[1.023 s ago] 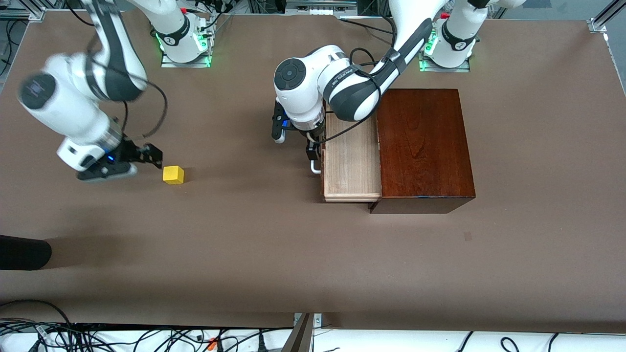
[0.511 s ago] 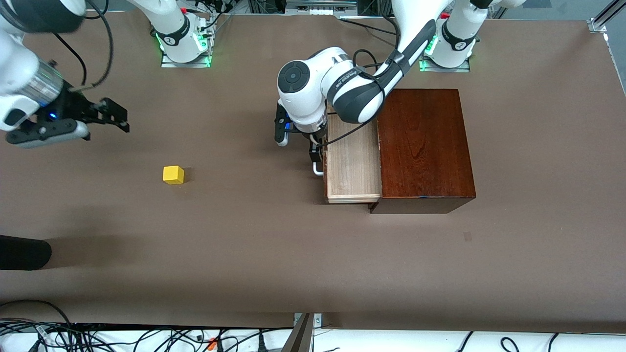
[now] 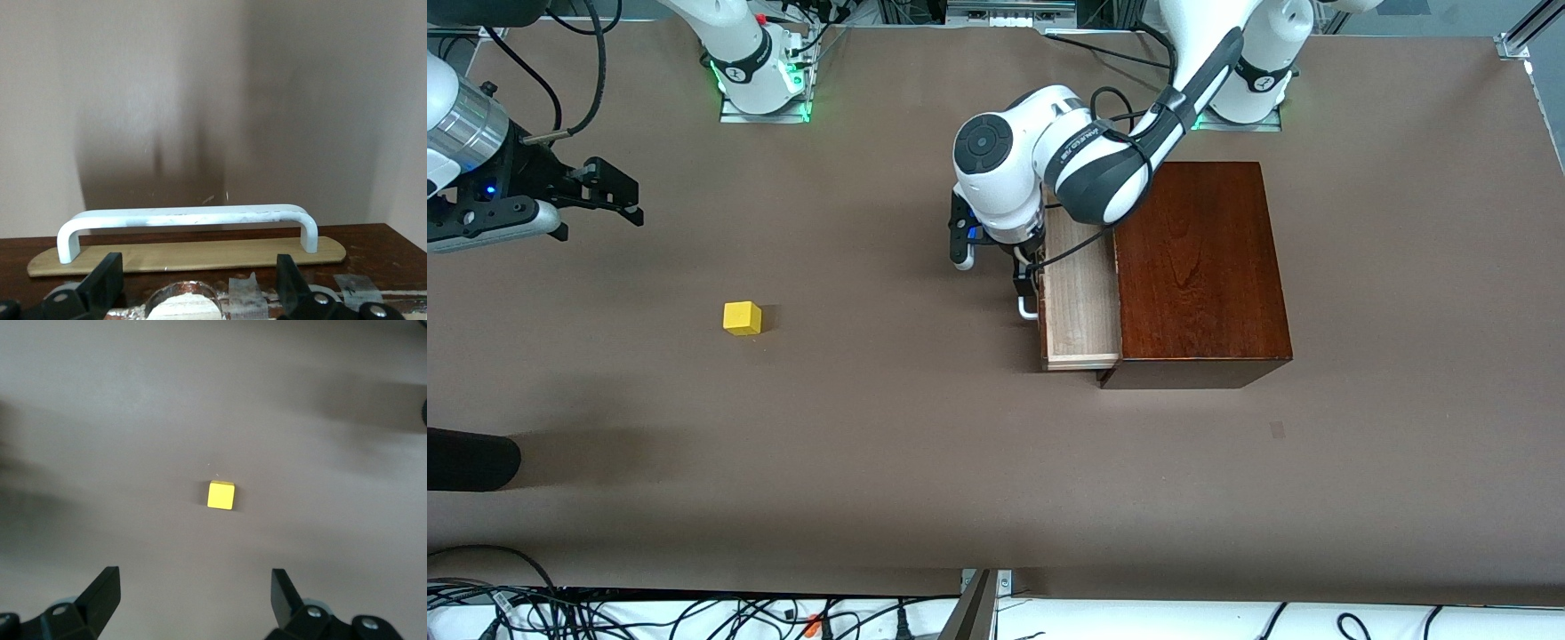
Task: Open drawer, take yellow block, close drawer
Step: 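Push the drawer shut with the left gripper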
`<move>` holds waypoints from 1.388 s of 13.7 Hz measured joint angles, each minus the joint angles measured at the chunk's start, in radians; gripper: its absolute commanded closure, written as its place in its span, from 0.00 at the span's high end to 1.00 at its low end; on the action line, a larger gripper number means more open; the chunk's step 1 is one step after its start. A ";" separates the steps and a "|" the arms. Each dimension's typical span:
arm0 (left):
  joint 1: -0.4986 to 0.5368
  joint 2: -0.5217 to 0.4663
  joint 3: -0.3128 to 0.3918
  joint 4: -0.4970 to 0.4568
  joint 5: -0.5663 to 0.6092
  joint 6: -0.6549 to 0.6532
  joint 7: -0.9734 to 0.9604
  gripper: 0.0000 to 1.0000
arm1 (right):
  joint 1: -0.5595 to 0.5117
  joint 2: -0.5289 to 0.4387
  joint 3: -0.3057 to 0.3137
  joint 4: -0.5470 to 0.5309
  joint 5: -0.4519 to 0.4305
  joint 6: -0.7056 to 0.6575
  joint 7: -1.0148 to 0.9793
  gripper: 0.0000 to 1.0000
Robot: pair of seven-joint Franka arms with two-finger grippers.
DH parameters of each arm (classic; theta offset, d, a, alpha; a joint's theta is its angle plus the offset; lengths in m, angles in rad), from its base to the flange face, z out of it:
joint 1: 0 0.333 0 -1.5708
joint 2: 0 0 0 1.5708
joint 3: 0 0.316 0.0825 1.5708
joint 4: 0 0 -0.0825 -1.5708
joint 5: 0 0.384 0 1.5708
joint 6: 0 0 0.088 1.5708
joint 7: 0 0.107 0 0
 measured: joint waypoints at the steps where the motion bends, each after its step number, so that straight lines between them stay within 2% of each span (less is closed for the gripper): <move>1: 0.003 -0.011 0.001 -0.017 0.009 -0.001 0.001 1.00 | 0.000 0.002 0.000 0.002 -0.009 0.000 0.000 1.00; 8: 0.049 -0.084 0.004 -0.124 0.029 -0.026 0.032 1.00 | -0.004 0.010 -0.002 0.064 -0.028 -0.023 0.005 1.00; 15: 0.127 -0.111 0.008 -0.172 0.043 -0.054 0.065 1.00 | -0.004 0.017 0.004 0.069 -0.030 -0.027 0.005 1.00; 19: 0.163 -0.113 -0.016 -0.175 0.027 -0.050 0.103 1.00 | -0.008 0.018 0.002 0.069 -0.030 -0.027 0.007 1.00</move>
